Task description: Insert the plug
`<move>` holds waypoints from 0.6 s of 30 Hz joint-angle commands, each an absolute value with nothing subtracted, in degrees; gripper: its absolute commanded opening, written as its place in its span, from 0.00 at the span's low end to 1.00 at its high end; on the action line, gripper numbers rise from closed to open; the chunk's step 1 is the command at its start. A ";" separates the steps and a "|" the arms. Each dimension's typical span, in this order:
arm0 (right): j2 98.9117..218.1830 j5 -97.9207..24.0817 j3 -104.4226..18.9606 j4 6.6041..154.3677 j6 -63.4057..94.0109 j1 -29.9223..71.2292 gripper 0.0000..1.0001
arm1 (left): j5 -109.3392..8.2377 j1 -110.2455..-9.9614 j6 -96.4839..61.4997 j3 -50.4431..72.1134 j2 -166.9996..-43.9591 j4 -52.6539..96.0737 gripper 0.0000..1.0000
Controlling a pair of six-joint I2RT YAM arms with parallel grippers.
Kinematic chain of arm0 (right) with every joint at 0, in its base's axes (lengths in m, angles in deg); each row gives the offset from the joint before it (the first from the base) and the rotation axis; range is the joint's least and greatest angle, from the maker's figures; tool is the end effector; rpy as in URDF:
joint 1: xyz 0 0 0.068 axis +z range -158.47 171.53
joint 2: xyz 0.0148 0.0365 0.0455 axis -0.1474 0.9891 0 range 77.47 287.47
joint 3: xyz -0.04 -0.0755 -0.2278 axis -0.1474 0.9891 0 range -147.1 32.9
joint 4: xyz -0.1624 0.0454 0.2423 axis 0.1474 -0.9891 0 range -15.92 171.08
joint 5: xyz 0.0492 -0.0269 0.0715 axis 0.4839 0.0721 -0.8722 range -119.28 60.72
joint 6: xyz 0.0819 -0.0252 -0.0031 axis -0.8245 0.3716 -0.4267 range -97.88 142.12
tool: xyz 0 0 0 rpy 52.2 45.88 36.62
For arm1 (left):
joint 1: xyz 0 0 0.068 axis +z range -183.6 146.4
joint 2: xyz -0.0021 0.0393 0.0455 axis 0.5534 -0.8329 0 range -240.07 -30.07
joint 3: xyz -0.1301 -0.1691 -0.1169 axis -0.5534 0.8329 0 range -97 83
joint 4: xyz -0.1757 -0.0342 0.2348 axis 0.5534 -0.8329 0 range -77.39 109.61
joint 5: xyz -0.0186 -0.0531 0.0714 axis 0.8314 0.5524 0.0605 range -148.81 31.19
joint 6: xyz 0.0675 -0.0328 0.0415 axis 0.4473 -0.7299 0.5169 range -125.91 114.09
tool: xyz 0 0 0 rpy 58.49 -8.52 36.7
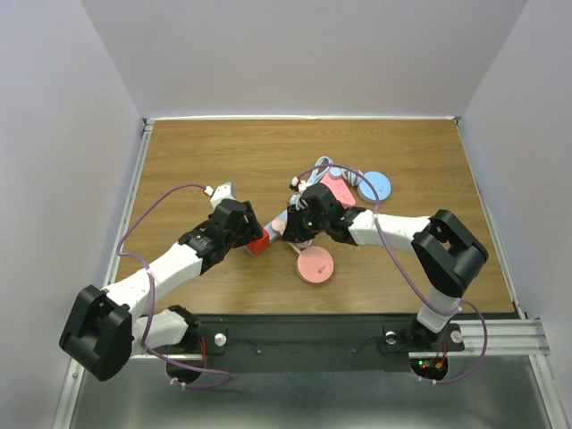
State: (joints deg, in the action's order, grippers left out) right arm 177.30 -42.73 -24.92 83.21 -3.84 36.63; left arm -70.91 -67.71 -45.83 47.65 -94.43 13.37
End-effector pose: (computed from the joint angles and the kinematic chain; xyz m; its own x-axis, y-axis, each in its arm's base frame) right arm 0.2852 0.3113 0.1055 -0.7636 -0.1633 -0.6247 -0.5346 0.7024 0.4699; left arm 0.2692 -0.1634 0.1548 -0.6274 -0.3328 -0.7040 0.0054 0.9022 -0.4313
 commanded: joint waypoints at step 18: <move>175.82 -42.81 -28.80 84.07 0.93 37.23 0.00 | -67.96 -67.35 -43.27 49.34 -95.46 14.51 0.68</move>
State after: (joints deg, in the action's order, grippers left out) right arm 179.90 -42.75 -27.80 82.86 -1.65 36.63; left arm -70.39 -67.25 -45.11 47.65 -94.45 13.61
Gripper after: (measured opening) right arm 0.241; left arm 0.695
